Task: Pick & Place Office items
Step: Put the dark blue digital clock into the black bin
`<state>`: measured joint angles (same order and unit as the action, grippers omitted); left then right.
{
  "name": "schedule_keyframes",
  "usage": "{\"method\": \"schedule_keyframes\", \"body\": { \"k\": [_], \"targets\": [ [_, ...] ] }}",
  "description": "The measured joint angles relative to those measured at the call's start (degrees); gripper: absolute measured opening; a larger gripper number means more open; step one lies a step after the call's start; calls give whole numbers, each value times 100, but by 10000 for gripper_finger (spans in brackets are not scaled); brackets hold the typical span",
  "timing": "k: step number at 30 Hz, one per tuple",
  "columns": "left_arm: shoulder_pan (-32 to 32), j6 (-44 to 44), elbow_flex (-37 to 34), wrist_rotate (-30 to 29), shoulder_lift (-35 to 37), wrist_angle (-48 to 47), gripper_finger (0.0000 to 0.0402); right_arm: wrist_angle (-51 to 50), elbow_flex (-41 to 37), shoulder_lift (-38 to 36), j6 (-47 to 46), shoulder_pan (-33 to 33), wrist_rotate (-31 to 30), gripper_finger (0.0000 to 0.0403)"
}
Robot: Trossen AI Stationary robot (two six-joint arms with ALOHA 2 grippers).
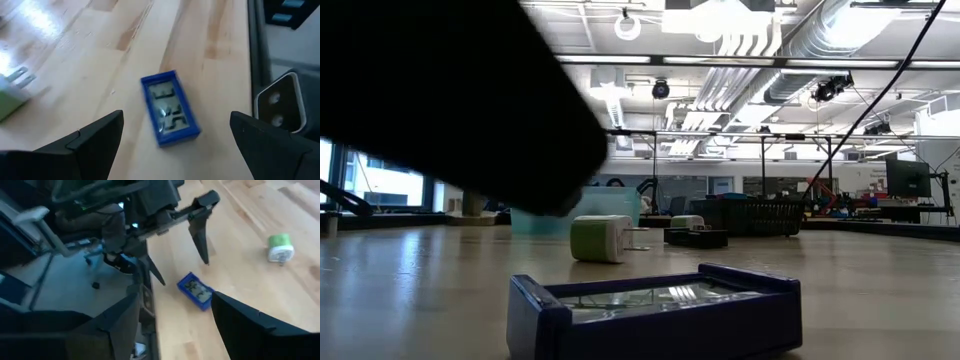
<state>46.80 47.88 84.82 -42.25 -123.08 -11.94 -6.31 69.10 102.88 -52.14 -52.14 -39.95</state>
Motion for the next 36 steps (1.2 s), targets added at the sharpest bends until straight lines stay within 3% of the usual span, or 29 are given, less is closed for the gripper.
{"method": "schedule_keyframes", "body": {
  "k": [8,16,30,36],
  "targets": [
    [117,-28,2,-630,-333,416,355,218,2,54,-194,-97,-20,235],
    [56,-5,0,-737,-586,520,355,402,2,57,-194,-188,-61,235],
    [-132,157,4,-318,-593,423,354,405,2,58,-170,-188,-61,235],
    [-141,192,4,-353,-604,462,308,405,2,58,-177,-188,-61,235]
  ]
}}
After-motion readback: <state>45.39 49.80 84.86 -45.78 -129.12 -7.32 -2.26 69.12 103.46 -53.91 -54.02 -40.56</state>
